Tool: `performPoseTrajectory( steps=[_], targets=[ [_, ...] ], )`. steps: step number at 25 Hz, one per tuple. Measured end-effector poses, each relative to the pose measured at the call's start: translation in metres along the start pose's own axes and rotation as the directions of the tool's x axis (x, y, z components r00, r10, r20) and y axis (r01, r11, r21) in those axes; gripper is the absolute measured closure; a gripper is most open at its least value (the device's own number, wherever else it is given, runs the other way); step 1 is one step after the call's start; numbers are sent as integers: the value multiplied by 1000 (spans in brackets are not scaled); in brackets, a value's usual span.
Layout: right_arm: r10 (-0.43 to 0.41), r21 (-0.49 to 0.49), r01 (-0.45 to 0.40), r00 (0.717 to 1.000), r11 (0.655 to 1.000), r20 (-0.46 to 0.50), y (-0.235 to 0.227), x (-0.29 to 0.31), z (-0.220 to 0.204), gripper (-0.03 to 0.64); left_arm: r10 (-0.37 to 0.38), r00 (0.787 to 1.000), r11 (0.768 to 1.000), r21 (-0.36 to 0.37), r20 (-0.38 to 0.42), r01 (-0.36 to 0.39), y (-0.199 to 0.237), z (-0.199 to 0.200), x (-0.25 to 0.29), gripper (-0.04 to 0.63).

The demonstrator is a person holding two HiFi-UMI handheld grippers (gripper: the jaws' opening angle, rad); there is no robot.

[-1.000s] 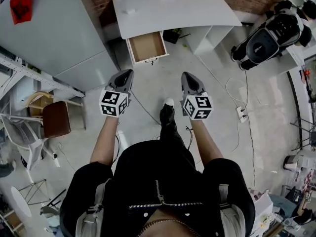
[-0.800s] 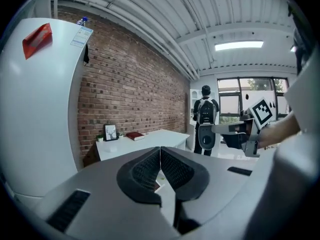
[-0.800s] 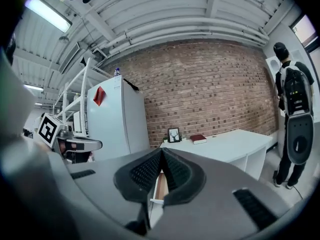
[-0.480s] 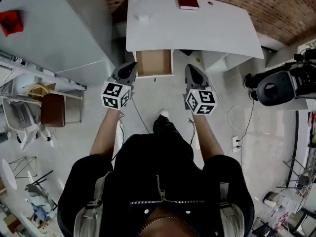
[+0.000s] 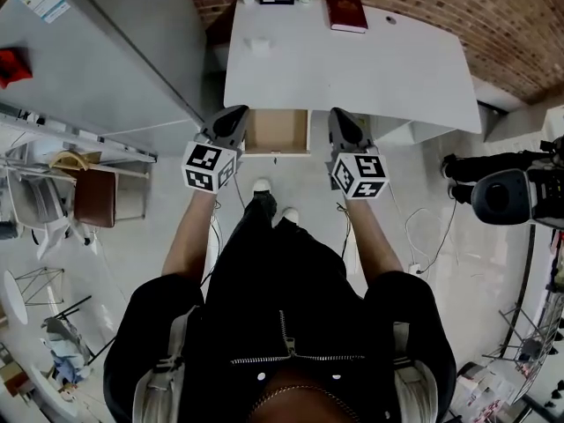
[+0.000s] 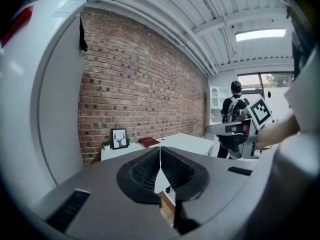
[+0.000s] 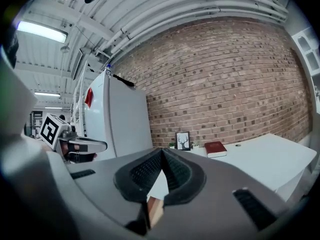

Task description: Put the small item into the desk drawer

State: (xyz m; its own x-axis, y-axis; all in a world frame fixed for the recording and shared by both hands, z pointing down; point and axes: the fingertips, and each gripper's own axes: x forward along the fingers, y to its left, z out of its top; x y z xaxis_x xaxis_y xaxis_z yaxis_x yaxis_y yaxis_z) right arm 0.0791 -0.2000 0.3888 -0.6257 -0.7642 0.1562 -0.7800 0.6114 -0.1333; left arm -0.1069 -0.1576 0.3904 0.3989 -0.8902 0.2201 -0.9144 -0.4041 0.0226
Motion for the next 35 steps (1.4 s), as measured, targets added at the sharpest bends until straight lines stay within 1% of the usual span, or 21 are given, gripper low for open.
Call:
performPoseTrajectory(
  steps=[3, 9, 12, 16, 23, 28, 30, 34, 35],
  targets=[
    [8, -15, -8, 1000, 1000, 1, -7, 23, 7, 611, -6, 1000, 1000, 2, 6, 6, 15, 5, 22, 574],
    [3, -22, -3, 1000, 1000, 18, -26, 53, 28, 611, -26, 999, 999, 31, 29, 25, 36, 31, 65, 574],
    [2, -17, -2, 1000, 1000, 9, -31, 61, 30, 611, -36, 999, 998, 42, 14, 36, 39, 33, 77, 574],
    [-1, -5, 1, 1000, 1000, -14, -36, 67, 25, 611, -48, 999, 997, 56, -19, 49, 43, 27, 88, 574],
    [-16, 48, 20, 997, 999, -81, -45, 80, -4, 611, -69, 992, 996, 52, -102, 75, 55, -1, 109, 574],
    [-23, 61, 31, 992, 998, -121, -47, 93, -24, 611, -84, 986, 992, 80, -141, 96, 67, -20, 122, 572],
    [-28, 66, 37, 991, 997, -133, -48, 99, -28, 611, -97, 980, 988, 105, -174, 117, 72, -29, 128, 572],
    [-35, 77, 47, 988, 996, -148, -48, 112, -30, 611, -139, 956, 972, 151, -258, 182, 84, -48, 144, 569],
    [-35, 78, 48, 988, 996, -153, -47, 115, -32, 611, -147, 952, 968, 159, -269, 194, 86, -51, 147, 540]
  ],
)
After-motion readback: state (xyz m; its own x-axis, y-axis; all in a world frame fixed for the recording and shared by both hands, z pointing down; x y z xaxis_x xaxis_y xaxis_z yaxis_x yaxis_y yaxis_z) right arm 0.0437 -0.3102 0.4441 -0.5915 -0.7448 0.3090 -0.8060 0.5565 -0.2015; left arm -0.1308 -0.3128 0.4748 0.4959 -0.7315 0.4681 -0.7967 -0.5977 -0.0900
